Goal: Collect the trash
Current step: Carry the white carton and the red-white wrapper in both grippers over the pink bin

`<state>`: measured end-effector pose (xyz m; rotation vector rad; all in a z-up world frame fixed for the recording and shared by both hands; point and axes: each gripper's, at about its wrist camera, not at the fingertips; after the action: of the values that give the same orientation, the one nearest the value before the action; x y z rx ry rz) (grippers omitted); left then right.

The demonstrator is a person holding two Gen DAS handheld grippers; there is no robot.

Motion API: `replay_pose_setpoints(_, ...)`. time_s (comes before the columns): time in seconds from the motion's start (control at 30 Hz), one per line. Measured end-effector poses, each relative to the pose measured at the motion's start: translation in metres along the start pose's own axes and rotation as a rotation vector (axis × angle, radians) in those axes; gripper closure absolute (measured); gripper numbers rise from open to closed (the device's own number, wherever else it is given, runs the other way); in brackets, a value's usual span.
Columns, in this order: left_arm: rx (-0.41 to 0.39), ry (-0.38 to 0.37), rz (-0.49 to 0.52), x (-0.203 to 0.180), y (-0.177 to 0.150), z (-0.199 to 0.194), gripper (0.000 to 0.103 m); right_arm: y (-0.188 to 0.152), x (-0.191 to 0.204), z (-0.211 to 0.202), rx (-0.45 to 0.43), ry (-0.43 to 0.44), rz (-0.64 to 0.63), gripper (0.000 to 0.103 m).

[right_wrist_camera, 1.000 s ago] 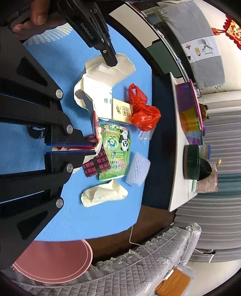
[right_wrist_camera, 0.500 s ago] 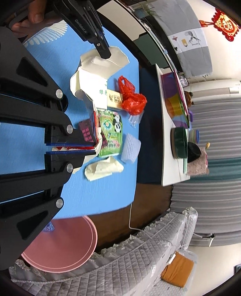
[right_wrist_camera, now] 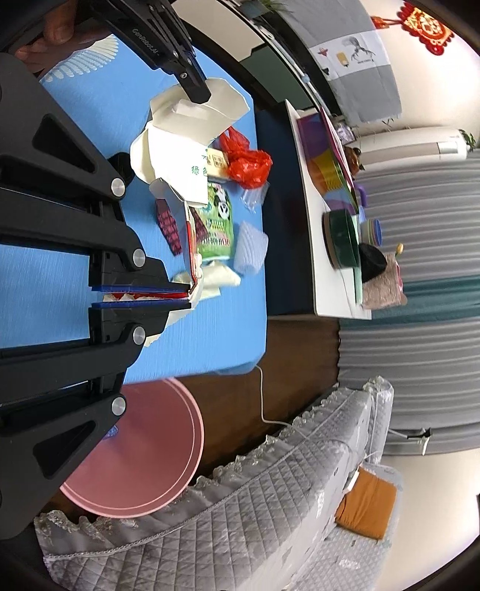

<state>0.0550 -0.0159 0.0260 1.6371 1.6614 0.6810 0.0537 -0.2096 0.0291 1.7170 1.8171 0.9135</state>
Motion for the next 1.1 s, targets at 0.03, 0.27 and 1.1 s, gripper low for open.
replay_pose_setpoints(0.03, -0.001, -0.003, 0.004, -0.003, 0.0, 0.0, 0.096, 0.0, -0.003, -0.001, -0.001, -0.004, 0.005, 0.1)
replay_pose_setpoints(0.27, 0.001, -0.029, 0.032, -0.024, 0.001, 0.005, 0.096, -0.001, -0.024, -0.007, -0.009, -0.026, 0.039, 0.1)
replay_pose_setpoints(1.1, 0.031, -0.173, 0.162, -0.123, -0.001, 0.02, 0.096, -0.013, -0.13, -0.043, -0.059, -0.15, 0.249, 0.1)
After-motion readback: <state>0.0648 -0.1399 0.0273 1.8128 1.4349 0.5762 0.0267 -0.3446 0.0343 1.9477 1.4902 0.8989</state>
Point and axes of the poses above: each gripper's, at about its wrist camera, not at the fingertips, and z roughly the way its jaws point, x to its left, y to its top, and after that the axes turned 4 degrees about x, right-handed
